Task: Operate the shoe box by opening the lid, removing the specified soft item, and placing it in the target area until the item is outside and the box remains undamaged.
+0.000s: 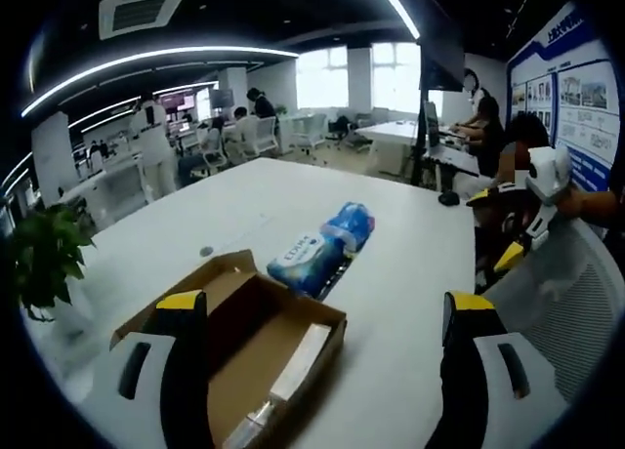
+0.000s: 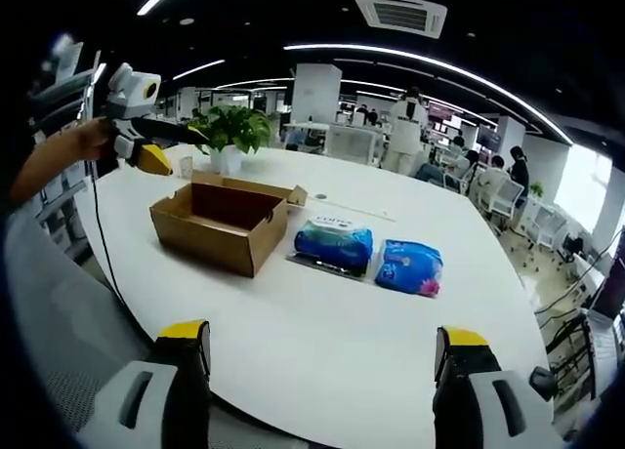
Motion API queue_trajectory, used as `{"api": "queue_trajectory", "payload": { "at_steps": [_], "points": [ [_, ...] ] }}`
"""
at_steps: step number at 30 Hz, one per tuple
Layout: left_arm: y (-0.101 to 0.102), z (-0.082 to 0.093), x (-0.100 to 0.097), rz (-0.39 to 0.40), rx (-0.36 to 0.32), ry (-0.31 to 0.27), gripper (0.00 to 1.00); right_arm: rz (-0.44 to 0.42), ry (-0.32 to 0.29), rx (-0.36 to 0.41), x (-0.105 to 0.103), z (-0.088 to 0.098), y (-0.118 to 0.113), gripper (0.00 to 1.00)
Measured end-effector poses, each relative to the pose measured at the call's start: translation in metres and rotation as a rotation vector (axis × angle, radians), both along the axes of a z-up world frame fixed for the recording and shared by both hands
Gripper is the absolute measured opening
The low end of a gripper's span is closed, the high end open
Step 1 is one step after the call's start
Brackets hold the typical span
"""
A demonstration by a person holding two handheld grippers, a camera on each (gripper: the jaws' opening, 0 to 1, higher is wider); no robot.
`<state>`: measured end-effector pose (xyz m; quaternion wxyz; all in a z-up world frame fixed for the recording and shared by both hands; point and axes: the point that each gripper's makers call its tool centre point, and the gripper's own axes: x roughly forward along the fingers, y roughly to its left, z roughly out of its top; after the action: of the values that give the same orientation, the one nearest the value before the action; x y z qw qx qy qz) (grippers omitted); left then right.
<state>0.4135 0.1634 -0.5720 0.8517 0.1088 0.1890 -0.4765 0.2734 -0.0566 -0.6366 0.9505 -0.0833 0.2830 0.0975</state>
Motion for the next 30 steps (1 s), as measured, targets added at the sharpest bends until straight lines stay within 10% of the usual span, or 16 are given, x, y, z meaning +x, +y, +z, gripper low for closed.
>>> {"api": "queue_trajectory", "payload": {
  "at_steps": [30],
  "points": [
    [0.101, 0.002, -0.043, 0.239, 0.015, -0.064, 0.99, 0.033, 0.033, 0.003, -0.002, -0.006, 0.006, 0.95]
  ]
}}
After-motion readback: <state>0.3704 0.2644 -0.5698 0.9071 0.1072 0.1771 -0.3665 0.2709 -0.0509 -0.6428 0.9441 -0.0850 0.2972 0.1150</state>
